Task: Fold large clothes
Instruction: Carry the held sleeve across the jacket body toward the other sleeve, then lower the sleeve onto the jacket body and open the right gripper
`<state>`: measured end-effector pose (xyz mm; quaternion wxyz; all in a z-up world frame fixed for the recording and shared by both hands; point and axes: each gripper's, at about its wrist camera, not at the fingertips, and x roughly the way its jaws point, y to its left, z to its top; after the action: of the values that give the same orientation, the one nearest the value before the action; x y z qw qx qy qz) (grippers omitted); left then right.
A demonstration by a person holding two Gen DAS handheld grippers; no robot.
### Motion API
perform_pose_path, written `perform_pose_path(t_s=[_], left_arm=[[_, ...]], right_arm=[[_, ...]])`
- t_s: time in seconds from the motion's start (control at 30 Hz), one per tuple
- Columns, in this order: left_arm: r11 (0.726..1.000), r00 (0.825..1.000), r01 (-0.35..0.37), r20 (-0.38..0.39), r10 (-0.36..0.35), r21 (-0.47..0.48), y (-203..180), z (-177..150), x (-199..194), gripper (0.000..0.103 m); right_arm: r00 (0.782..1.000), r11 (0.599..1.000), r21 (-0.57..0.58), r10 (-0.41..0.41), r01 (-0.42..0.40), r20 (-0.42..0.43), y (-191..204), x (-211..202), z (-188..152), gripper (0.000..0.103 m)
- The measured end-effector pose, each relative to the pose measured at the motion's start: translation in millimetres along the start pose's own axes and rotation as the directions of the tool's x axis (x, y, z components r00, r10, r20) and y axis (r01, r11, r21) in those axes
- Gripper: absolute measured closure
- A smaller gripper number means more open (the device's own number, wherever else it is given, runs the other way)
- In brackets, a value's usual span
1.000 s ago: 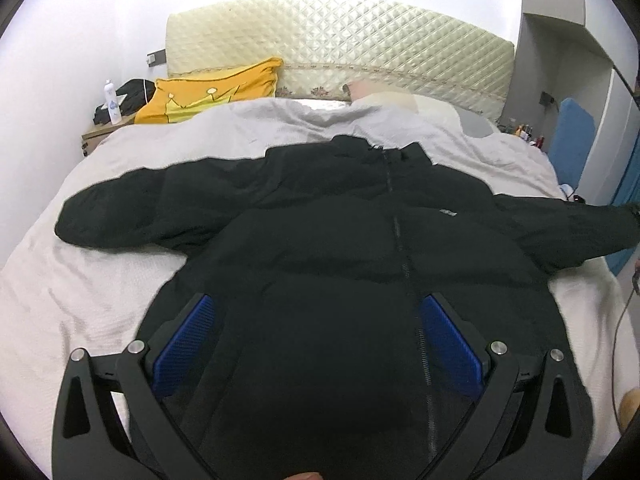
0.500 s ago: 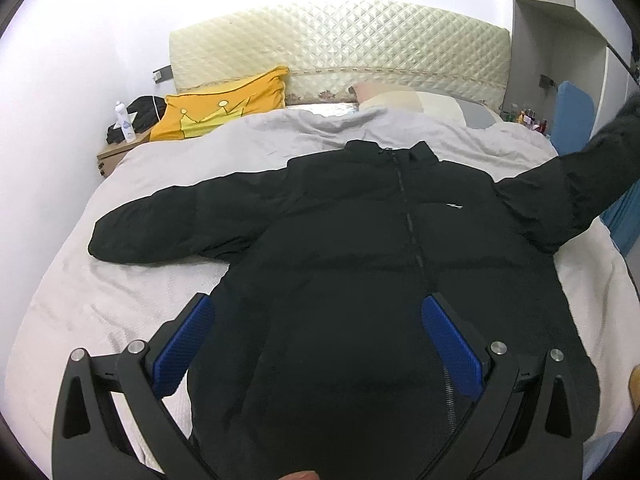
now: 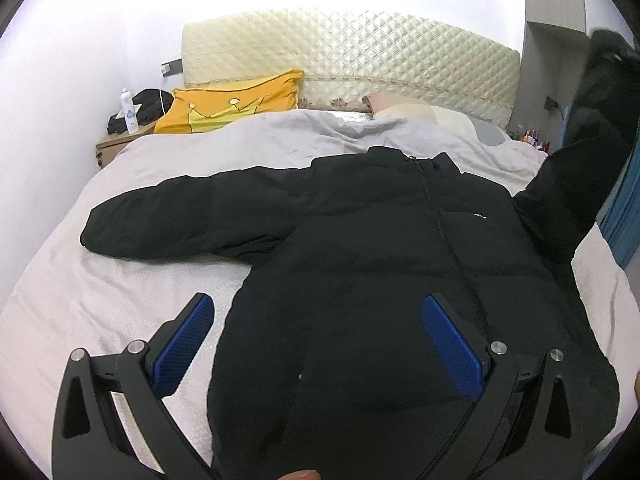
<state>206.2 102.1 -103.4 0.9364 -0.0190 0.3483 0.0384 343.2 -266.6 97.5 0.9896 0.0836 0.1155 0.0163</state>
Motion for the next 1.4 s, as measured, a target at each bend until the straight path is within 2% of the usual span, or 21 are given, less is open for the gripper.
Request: perform_pose_path(t_s=[0.13, 0.33, 0.53, 0.7, 0.9, 1.0, 1.07, 1.17, 1.2, 1.27, 1.33, 1.4], left_arm=[[1.000, 0.999, -0.014, 0.032, 0.014, 0.007, 2, -4, -8, 0.000], [1.000, 0.998, -0.007, 0.062, 0.007, 0.008, 12, -3, -10, 0.000], [0.998, 0.997, -0.055, 0.046, 0.057, -0.042, 36, -5, 2, 0.000], [0.993, 0.995, -0.090, 0.041, 0.093, -0.077, 48, -7, 9, 0.000], [0.991, 0.996, -0.091, 0.007, 0.092, -0.100, 55, -13, 20, 0.000], [0.989, 0.995, -0.098, 0.010, 0.099, -0.111, 57, -13, 21, 0.000], [0.988, 0.995, -0.096, 0.009, 0.098, -0.123, 58, -14, 22, 0.000], [0.987, 0.994, -0.109, 0.007, 0.110, -0.120, 57, -14, 24, 0.000], [0.986, 0.990, -0.136, 0.009, 0.137, -0.101, 53, -14, 25, 0.000], [0.987, 0.992, -0.129, 0.006, 0.130, -0.093, 50, -14, 26, 0.000], [0.988, 0.994, -0.108, 0.001, 0.109, -0.110, 50, -14, 25, 0.000], [0.987, 0.993, -0.113, 0.007, 0.114, -0.115, 51, -14, 20, 0.000]], right_arm=[[0.999, 0.998, -0.034, 0.043, -0.044, -0.023, 40, 14, -19, 0.094], [0.989, 0.987, -0.109, 0.113, -0.123, -0.092, 103, 45, -70, 0.094], [0.966, 0.968, -0.137, 0.186, -0.212, -0.178, 153, 73, -129, 0.094], [0.932, 0.953, -0.096, 0.255, -0.288, -0.258, 177, 94, -189, 0.094], [0.886, 0.941, -0.098, 0.266, -0.324, -0.379, 206, 121, -267, 0.094], [0.869, 0.936, -0.113, 0.260, -0.335, -0.422, 213, 128, -292, 0.093], [0.841, 0.929, -0.112, 0.263, -0.353, -0.472, 216, 137, -308, 0.093], [0.826, 0.930, -0.096, 0.263, -0.354, -0.499, 212, 140, -320, 0.092], [0.821, 0.933, -0.082, 0.263, -0.350, -0.507, 209, 140, -319, 0.090], [0.807, 0.934, -0.053, 0.275, -0.353, -0.523, 206, 140, -316, 0.081], [0.802, 0.929, -0.038, 0.296, -0.367, -0.519, 205, 135, -313, 0.058], [0.802, 0.925, -0.034, 0.311, -0.380, -0.511, 204, 126, -305, 0.052]])
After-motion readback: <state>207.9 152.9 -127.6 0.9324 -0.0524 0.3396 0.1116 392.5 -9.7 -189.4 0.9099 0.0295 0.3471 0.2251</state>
